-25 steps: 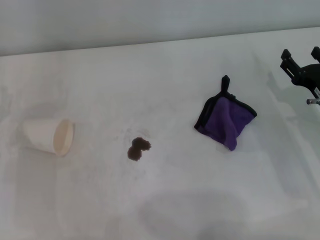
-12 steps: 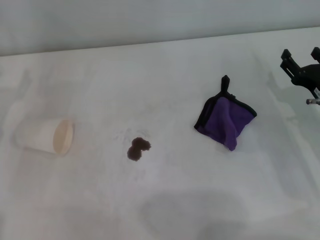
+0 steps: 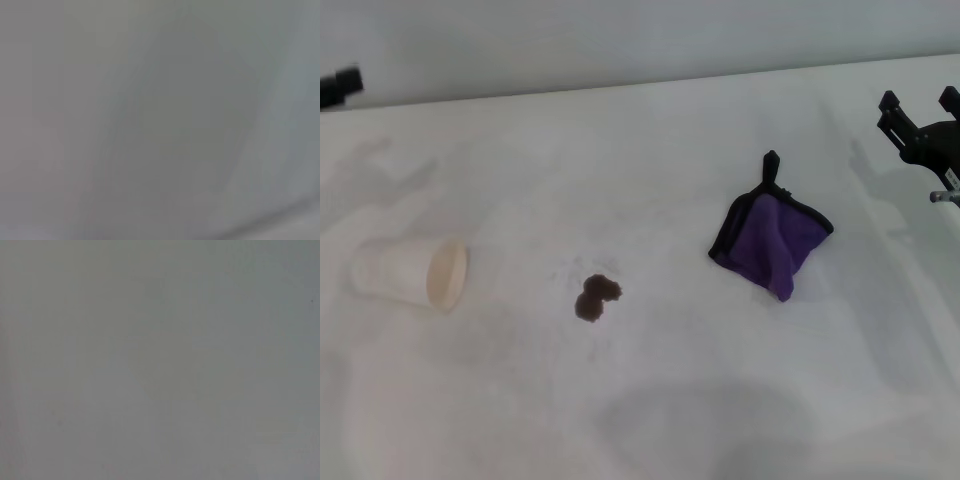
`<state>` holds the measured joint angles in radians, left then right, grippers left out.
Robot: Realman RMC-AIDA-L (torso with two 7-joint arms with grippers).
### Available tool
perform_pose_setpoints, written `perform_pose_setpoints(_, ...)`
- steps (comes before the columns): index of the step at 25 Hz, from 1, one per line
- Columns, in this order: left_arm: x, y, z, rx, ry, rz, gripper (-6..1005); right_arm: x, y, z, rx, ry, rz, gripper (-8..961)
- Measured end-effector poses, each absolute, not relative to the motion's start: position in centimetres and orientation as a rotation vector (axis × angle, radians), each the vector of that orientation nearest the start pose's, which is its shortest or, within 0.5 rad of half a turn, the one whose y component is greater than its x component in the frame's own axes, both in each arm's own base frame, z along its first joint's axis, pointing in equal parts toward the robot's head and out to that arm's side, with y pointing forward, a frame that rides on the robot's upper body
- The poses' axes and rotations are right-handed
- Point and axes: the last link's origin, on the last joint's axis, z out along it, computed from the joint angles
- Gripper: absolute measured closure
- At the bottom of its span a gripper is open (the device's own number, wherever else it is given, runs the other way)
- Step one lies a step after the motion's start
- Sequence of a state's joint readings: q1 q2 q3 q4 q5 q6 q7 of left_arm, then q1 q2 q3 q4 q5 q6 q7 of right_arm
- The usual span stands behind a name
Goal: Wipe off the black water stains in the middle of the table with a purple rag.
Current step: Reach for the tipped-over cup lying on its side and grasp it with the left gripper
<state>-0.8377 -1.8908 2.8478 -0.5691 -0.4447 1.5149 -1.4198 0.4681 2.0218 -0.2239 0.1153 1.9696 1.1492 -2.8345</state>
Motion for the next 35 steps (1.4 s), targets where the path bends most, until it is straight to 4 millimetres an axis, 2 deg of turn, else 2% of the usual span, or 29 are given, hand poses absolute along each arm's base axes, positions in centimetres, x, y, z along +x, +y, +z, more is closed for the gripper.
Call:
perform_pose_setpoints(3,-28.1,40.0,12.3,-2.438,-0.723,-0.434,124,36.5,32.4,0.3,-1.547,0.728,0.665,105)
perform_pose_setpoints(7,-26.6,39.4,15.2,-2.559,-0.480,-0.166,124,36.4,32.6,0.3,-1.553,0.723,0.667,105)
perform_pose_setpoints(10,-25.3,38.9,16.2,-2.622,-0.324,0.006,124,36.4,32.6,0.4,-1.552,0.724,0.667,105)
perform_pose_setpoints(12,-24.6,38.8,16.2,-2.657,-0.253,0.102,124,36.5,32.5,0.4,-1.548,0.727,0.665,105)
perform_pose_setpoints(21,-22.2,37.7,13.5,-2.753,-0.009,0.617,123,36.5,32.6,0.4,-1.532,0.739,0.673,106)
perform_pose_setpoints(28,-21.8,38.4,11.7,-2.846,0.112,0.651,124,36.6,32.4,0.1,-1.522,0.758,0.671,106)
perform_pose_setpoints(35,-22.2,39.9,8.3,-2.904,0.179,0.717,123,36.7,32.1,-0.2,-1.498,0.793,0.681,106)
